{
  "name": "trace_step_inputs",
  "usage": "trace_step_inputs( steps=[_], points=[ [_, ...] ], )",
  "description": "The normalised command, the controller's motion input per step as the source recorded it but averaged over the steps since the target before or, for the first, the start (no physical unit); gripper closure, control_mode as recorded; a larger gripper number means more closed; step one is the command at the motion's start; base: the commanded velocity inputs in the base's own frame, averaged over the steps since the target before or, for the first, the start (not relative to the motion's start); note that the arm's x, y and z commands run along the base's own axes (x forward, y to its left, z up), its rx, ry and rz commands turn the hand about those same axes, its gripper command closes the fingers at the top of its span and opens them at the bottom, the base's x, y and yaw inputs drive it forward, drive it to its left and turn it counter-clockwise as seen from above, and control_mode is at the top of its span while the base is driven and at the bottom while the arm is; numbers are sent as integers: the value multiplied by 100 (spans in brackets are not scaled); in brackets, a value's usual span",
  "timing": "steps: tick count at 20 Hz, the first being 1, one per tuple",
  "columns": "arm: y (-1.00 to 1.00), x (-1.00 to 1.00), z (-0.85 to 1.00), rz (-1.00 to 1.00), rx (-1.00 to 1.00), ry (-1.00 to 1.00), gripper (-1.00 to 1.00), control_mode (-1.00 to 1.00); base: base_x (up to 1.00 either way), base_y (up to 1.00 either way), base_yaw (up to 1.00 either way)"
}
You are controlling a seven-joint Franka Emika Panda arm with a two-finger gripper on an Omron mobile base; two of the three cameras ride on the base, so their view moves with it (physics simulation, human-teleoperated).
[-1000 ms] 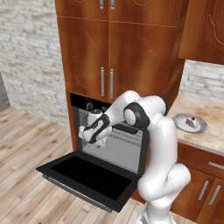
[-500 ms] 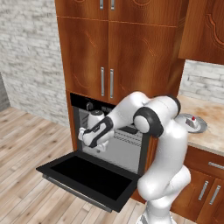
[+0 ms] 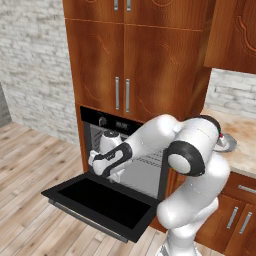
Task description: Take the baked cake out of the oven and place it on the plate for cooling. Then close the oven door.
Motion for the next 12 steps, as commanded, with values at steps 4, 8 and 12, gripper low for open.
trace_step_inputs(
  steps=[4, 8, 12],
  points=[
    [11, -61, 25, -4, 5, 4, -100, -100, 0, 0, 0],
    [14, -59, 21, -5, 4, 7, -100, -100, 0, 0, 0],
    [16, -56, 22, -5, 1, 10, -100, -100, 0, 0, 0]
  ],
)
